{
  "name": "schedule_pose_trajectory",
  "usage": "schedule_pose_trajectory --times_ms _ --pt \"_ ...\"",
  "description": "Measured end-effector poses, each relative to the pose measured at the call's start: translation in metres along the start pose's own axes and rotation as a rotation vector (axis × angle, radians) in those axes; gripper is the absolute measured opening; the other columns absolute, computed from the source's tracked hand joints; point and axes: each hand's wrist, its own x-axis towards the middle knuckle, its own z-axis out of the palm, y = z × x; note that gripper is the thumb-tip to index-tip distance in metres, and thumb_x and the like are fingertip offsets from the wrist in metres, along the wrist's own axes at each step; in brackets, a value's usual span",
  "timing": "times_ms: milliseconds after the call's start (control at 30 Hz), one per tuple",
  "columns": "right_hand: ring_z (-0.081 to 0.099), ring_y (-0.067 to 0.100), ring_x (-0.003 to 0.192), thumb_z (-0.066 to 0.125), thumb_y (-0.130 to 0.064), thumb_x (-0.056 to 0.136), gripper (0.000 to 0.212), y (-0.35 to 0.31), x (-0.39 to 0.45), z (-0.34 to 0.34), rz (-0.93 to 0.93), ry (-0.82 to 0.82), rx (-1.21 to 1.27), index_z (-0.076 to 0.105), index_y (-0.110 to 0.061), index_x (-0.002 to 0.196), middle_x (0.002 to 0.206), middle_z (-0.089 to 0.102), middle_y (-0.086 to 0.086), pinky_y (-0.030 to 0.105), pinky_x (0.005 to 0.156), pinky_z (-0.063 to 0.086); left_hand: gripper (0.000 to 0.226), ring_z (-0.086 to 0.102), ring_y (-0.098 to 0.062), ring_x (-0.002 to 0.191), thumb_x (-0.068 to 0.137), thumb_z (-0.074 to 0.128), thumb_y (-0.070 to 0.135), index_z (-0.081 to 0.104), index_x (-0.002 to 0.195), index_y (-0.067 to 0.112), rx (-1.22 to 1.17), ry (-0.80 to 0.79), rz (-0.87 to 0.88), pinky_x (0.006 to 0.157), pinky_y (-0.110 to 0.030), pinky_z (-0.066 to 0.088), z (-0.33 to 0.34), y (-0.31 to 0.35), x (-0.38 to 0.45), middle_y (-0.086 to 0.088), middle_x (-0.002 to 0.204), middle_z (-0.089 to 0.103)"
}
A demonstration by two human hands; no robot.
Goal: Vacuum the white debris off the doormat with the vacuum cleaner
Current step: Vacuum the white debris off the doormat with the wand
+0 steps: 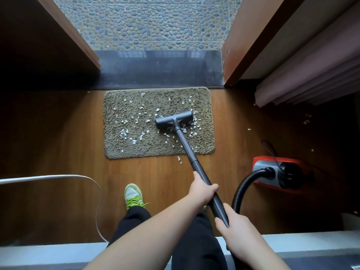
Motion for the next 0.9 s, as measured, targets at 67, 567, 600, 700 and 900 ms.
schedule_pose_trajectory --times_ms 67,567,600,700,900 --pt "0.064 0.013 0.094 0.039 -0.040 0.101 0.042 0.005 -0.005 0.000 0.016 0.005 0.000 0.033 -0.032 0.143 0.109 0.062 -0.003 0.026 0.086 0.053 0.097 0.060 -0.021 0.095 0.091 0.061 0.032 -0.010 0.157 0.023 0.001 -0.016 0.003 0.064 -0.024 0.052 0.006 -0.002 -0.005 -0.009 0.134 0.050" --pt "0.064 0.019 0.095 0.039 -0.041 0.101 0.043 0.024 -0.014 0.003 0.067 -0.002 0.011 0.036 -0.027 0.142 0.112 0.062 0.002 0.035 0.087 0.054 0.091 0.063 -0.024 0.100 0.090 0.063 0.034 0.000 0.156 0.024 0.062 -0.014 -0.016 0.077 -0.032 0.058 0.030 -0.009 -0.004 -0.011 0.134 0.051" --pt "0.065 0.021 0.095 0.039 -0.041 0.100 0.043 0.024 -0.013 0.004 0.070 -0.001 0.011 0.036 -0.027 0.141 0.111 0.062 0.003 0.037 0.087 0.055 0.091 0.064 -0.024 0.099 0.091 0.063 0.034 0.001 0.156 0.025 0.049 -0.011 -0.017 0.073 -0.032 0.058 0.029 -0.009 -0.004 -0.011 0.134 0.052" --pt "0.063 0.025 0.093 0.040 -0.040 0.099 0.031 0.023 -0.012 0.004 0.058 0.017 0.013 0.045 -0.025 0.126 0.105 0.064 0.004 0.037 0.084 0.054 0.089 0.063 -0.025 0.099 0.091 0.062 0.034 0.002 0.156 0.025 0.039 -0.002 -0.020 0.068 -0.032 0.055 0.028 -0.007 -0.004 -0.012 0.136 0.051" --pt "0.058 0.024 0.084 0.041 -0.038 0.099 0.029 0.019 -0.005 0.000 0.032 0.050 0.057 0.046 -0.020 0.121 0.100 0.063 0.004 0.035 0.075 0.050 0.080 0.066 -0.030 0.094 0.084 0.064 0.030 0.019 0.148 0.017 0.038 0.020 0.005 0.076 -0.041 0.061 0.023 0.004 0.000 -0.016 0.120 0.058"
